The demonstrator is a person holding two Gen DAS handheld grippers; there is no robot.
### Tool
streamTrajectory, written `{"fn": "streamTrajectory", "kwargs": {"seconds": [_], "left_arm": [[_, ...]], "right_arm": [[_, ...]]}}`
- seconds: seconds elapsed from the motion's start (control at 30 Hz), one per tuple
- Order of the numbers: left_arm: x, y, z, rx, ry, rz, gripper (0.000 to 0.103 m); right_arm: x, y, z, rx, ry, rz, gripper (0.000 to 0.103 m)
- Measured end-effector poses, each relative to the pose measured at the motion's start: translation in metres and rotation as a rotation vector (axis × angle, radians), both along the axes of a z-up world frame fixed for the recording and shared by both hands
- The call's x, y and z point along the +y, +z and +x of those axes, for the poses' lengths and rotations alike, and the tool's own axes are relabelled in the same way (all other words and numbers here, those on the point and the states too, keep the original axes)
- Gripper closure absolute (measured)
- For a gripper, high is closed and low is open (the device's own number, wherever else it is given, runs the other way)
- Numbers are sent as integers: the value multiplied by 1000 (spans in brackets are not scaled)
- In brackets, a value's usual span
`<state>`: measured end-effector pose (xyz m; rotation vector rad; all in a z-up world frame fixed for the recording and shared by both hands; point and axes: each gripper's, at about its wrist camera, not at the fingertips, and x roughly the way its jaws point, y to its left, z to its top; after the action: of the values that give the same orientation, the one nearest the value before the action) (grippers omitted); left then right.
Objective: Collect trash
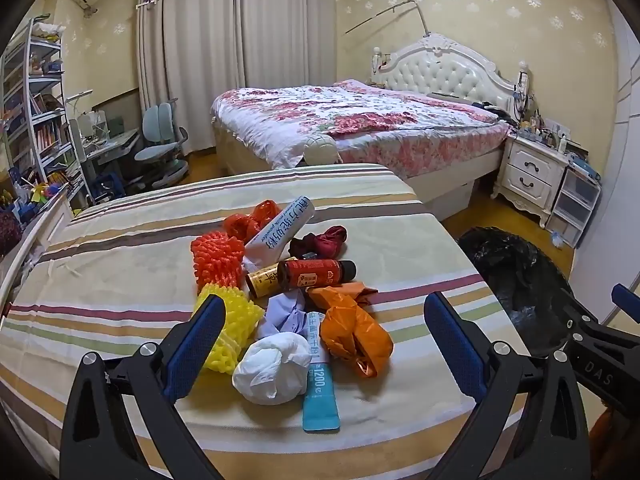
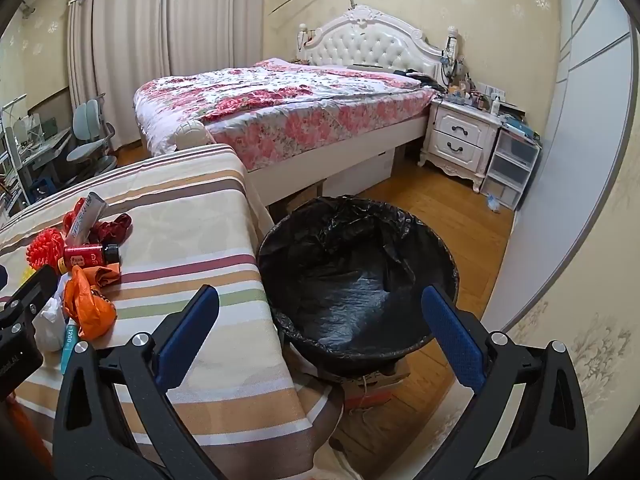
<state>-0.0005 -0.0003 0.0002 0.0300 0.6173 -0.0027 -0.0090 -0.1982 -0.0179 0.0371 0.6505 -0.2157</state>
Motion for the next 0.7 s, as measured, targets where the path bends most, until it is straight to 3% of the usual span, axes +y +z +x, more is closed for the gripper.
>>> {"fn": "streamTrajectory", "kwargs": {"seconds": [0.7], "left_arm": [[3,4,-4,3,8,0,6]], "right_arm": [[7,-1,3,14,12,-8,4]]}}
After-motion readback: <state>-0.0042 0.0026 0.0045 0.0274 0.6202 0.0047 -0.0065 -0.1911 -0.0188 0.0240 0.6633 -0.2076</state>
